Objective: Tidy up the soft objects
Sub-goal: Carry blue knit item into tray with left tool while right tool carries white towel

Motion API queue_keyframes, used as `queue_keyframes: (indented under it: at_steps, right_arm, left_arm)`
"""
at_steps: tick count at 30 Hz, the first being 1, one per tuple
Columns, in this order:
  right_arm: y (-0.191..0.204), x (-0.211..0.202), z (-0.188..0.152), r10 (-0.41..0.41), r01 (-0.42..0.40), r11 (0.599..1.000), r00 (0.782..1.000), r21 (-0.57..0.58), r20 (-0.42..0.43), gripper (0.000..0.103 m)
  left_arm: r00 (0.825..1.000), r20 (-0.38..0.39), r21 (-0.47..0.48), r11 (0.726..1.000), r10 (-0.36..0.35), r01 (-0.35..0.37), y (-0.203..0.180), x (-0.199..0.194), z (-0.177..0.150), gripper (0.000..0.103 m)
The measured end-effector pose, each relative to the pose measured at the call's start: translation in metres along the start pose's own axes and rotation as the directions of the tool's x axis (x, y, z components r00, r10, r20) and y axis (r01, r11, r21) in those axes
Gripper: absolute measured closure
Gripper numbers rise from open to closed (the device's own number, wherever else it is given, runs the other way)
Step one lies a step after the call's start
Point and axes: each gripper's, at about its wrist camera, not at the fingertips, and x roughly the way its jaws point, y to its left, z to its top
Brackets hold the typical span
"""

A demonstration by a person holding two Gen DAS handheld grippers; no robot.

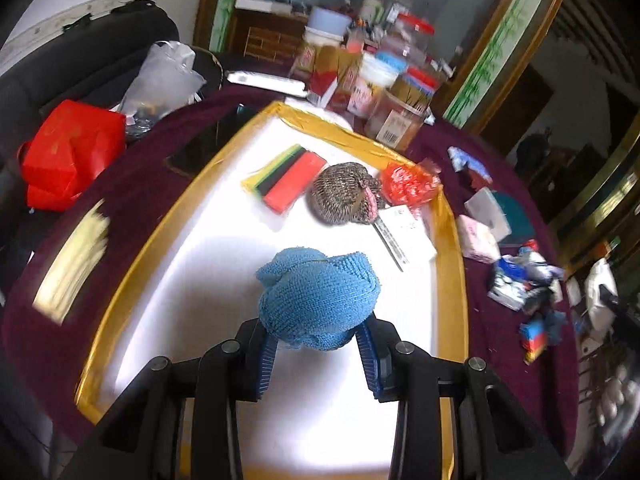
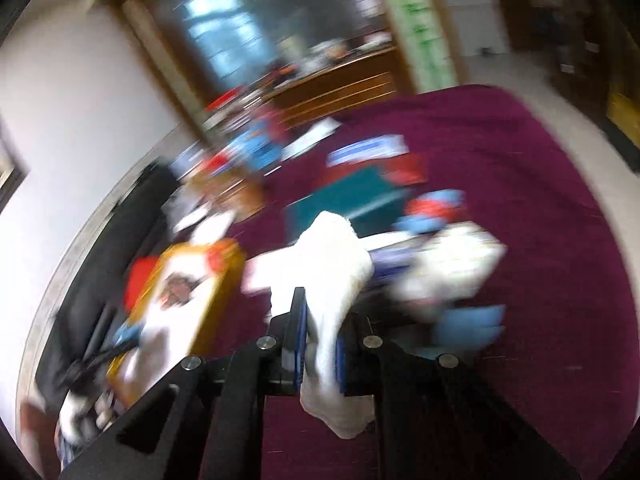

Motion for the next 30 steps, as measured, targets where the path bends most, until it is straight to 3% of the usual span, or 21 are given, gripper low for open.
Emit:
queue_keyframes:
  at_steps: [3,5,9,11,18,22,29,30]
  right_arm:
    - [0.060,0.041,-0.006,0.078,-0.085,0.994,0.992,-0.074,-0.095,0.092]
    - [0.097,0.066,-0.010,0.099,-0.117,0.985,0.985,-0.125,-0.144,0.092]
    - [0.160,0.108,-0.023,0.107,-0.162,0.961,0.965,-0.223,-0.237,0.092]
    - [0.187,0.133,-0.030,0.083,-0.169,0.947,0.951,-0.275,-0.298,0.092]
    - [0.223,0.205,-0.055,-0.039,-0.150,0.922,0.881,-0.357,-0.471,0.092]
    - [0.215,0.237,-0.043,-0.123,-0.061,0.927,0.884,-0.371,-0.450,0.092]
    - [0.205,0.268,-0.014,-0.168,0.033,0.939,0.912,-0.342,-0.375,0.091]
    - [0.203,0.270,-0.012,-0.162,0.031,0.942,0.914,-0.333,-0.371,0.088]
  left_arm:
    - [0.999,-0.039,0.024,0.999,0.031,-0.030,-0.011,0.026,0.019,0.058]
    - [0.998,-0.039,0.020,0.999,0.045,-0.044,-0.017,0.041,0.033,0.045]
    - [0.999,-0.044,-0.019,0.999,0.027,-0.028,-0.013,0.064,0.058,0.042]
    - [1.000,-0.028,-0.064,0.998,0.007,-0.009,-0.003,0.061,0.060,0.033]
    - [0.998,0.044,-0.113,0.992,-0.054,0.058,0.024,0.029,0.043,0.032]
    - [0.992,0.113,-0.135,0.988,-0.056,0.072,0.038,0.013,0.038,0.031]
    - [0.977,0.179,-0.164,0.976,-0.112,0.142,0.040,0.013,0.044,0.027]
    - [0.977,0.179,-0.170,0.975,-0.115,0.146,0.040,0.015,0.044,0.027]
